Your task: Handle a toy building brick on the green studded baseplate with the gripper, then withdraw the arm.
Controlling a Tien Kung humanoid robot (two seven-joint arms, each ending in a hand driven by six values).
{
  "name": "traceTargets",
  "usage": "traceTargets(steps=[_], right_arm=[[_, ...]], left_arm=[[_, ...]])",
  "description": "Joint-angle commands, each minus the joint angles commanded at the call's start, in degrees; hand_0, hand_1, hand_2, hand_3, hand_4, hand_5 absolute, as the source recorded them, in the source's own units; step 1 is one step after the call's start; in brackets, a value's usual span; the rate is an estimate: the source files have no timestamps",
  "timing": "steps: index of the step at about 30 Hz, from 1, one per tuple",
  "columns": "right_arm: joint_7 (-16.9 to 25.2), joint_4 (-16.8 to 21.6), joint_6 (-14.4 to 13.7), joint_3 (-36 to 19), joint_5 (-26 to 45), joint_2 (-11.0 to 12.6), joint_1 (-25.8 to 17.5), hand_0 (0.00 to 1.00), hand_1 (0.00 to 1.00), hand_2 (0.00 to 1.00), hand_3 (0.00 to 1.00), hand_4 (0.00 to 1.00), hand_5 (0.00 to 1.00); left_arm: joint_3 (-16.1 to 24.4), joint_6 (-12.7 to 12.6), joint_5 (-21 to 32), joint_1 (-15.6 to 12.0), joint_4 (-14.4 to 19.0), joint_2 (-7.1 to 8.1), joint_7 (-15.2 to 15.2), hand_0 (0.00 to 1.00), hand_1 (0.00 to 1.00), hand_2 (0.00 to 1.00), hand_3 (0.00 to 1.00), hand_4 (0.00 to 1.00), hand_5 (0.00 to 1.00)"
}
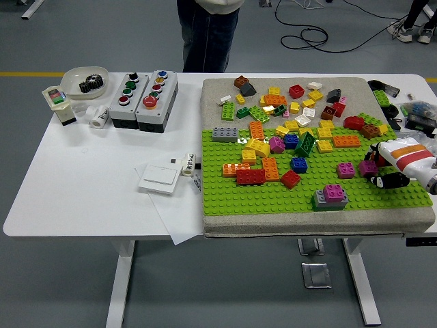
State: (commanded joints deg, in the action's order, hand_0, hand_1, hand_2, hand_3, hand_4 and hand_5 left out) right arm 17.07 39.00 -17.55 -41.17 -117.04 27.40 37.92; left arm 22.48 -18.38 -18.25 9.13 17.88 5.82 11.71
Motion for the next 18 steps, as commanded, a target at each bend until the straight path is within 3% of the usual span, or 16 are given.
traceTargets(steps=[10, 18], right_arm=[[-0.23, 3.52, -0.05, -1.1, -1.59, 1.22, -0.57, 0.223, 0.377, 0.503, 0.509, 0.701, 0.292], [-2.09, 15.92, -0.55, -2.48, -4.23, 5.54, -3.0, 0.226, 0.378, 0.504, 0.51, 0.701, 0.309]], left_arm=[[-0.25, -0.02, 0.57, -0.1, -0.11, -0.05, -0.24, 0.599, 0.688, 0.654, 0.55, 0.565, 0.61], [-0.27, 0.01, 0.92, -0.39, -0.3, -0.03, -0.52, 0.598, 0.687, 0.654, 0.549, 0.565, 0.611]])
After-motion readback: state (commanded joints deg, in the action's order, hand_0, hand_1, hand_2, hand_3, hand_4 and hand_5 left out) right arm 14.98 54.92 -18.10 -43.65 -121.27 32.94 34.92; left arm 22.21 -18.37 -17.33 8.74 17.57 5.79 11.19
